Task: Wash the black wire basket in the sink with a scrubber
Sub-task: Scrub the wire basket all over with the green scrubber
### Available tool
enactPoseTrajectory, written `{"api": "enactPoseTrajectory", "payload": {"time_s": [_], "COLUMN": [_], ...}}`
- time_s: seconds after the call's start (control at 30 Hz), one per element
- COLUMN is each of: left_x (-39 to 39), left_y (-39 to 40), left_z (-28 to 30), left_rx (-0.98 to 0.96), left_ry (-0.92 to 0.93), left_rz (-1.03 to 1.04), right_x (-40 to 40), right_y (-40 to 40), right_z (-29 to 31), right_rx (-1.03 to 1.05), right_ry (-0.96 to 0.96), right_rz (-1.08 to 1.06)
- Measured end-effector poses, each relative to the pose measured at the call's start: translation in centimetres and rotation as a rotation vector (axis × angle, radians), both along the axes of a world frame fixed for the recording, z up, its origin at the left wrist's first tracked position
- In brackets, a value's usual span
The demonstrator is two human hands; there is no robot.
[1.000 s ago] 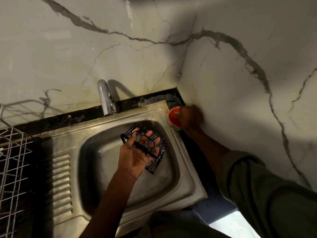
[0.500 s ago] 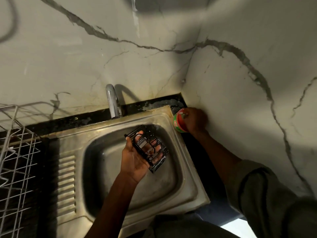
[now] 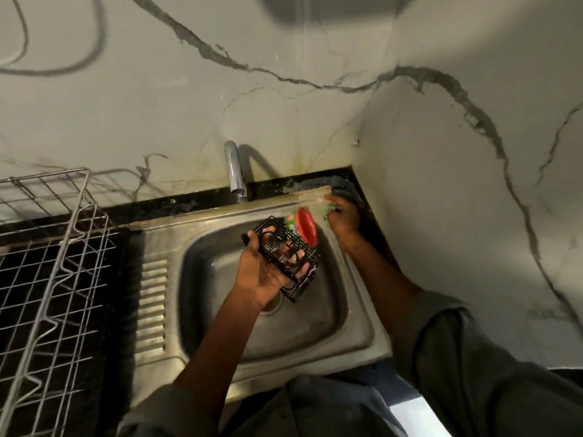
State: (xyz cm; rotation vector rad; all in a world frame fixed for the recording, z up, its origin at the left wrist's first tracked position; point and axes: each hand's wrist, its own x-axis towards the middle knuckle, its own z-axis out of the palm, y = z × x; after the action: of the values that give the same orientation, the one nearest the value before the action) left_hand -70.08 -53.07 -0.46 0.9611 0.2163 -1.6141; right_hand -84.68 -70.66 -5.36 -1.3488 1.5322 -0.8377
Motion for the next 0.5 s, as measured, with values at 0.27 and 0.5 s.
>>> {"api": "enactPoseTrajectory", "payload": {"time_s": [0.27, 0.5], "left_x": [2.5, 4.3], "left_y": [-0.7, -0.9], "left_z": [-3.0, -4.0], "left_rx": [0.135, 0.167], "left_ry": [-0.096, -0.151], "left_rz": [0.070, 0.035], "right_x": [6.9, 6.7], "right_y": [5.1, 4.2], "right_z": [-3.9, -6.6], "right_rx": [0.267, 0.487], "right_ry": [0.040, 0.167], "right_rz": [0.177, 0.007]}}
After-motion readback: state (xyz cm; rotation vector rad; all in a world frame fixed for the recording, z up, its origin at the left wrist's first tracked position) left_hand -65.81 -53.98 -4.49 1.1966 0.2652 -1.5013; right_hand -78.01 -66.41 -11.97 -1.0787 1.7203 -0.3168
